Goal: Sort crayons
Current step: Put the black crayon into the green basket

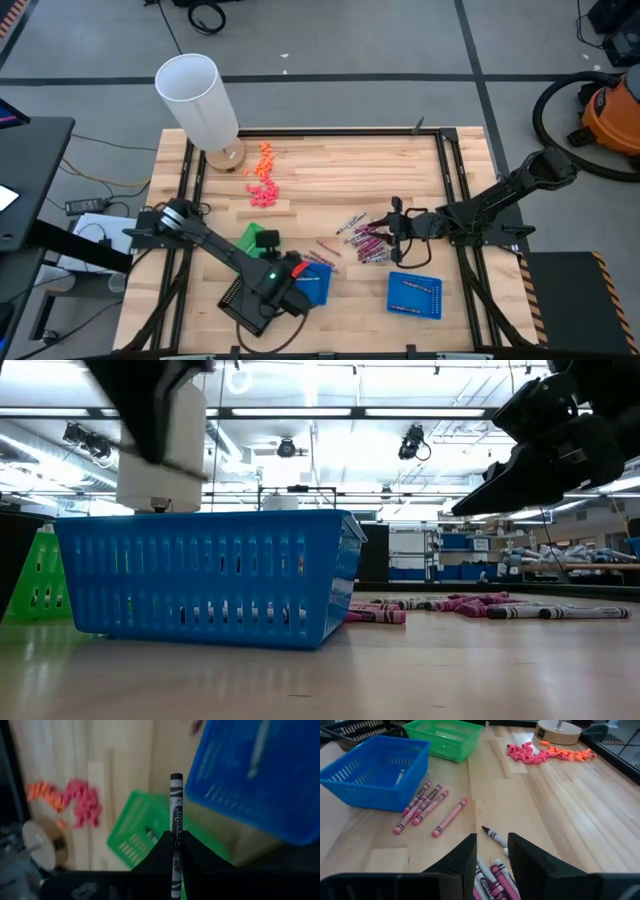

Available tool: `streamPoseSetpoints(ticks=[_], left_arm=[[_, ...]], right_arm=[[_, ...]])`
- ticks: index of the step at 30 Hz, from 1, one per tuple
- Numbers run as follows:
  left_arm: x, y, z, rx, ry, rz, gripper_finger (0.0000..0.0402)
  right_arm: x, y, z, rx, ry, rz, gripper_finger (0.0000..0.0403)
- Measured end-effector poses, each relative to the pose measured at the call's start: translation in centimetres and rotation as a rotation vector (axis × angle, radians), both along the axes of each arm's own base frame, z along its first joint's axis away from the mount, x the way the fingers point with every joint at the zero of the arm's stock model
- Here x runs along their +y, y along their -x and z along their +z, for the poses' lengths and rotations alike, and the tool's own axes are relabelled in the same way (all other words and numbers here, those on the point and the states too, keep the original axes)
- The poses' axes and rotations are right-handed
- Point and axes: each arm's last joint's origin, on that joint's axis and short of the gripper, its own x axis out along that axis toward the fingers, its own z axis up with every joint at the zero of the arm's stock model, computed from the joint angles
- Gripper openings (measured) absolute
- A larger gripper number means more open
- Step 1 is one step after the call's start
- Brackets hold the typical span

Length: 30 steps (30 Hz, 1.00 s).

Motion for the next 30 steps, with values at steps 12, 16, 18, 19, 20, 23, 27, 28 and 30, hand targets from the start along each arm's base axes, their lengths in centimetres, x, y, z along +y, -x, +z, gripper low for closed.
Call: streamPoseSetpoints(ticks=[12, 16, 18, 19, 20, 23, 27, 28, 30], left_arm=[[3.6, 7.3, -2.3, -0.215, 0.125, 0.175, 0.0014], [5.1, 8.9, -4.4, -0.269, 0.181, 0.318, 0.0014], [5.8, 9.3, -5.7, -0.290, 0.218, 0.417, 0.0014], [6.2, 9.5, -6.5, -0.282, 0.232, 0.456, 0.0014], [6.5, 9.7, -7.2, -0.268, 0.244, 0.488, 0.0014], [7.2, 9.9, -8.8, -0.282, 0.278, 0.546, 0.0014], [7.8, 9.7, -9.2, -0.290, 0.281, 0.557, 0.0014], [7.9, 9.6, -9.2, -0.292, 0.283, 0.558, 0.0015], [8.1, 9.4, -9.2, -0.298, 0.286, 0.570, 0.0021]], right_arm=[[0.6, 0.3, 0.0, -0.017, 0.021, -0.051, 0.0120], [0.5, 0.3, 0.0, -0.020, 0.046, -0.083, 0.0120], [0.4, 0.3, 0.1, -0.019, 0.073, -0.097, 0.0120], [0.3, 0.3, 0.1, -0.020, 0.088, -0.107, 0.0120], [0.2, 0.2, 0.1, -0.024, 0.099, -0.118, 0.0120], [-0.4, 0.0, 0.5, -0.058, 0.119, -0.160, 0.0120], [-1.1, -0.4, 0.9, -0.091, 0.127, -0.192, 0.0120], [-1.3, -0.4, 0.9, -0.095, 0.130, -0.198, 0.0120], [-1.6, -0.5, 1.0, -0.093, 0.143, -0.207, 0.0120]])
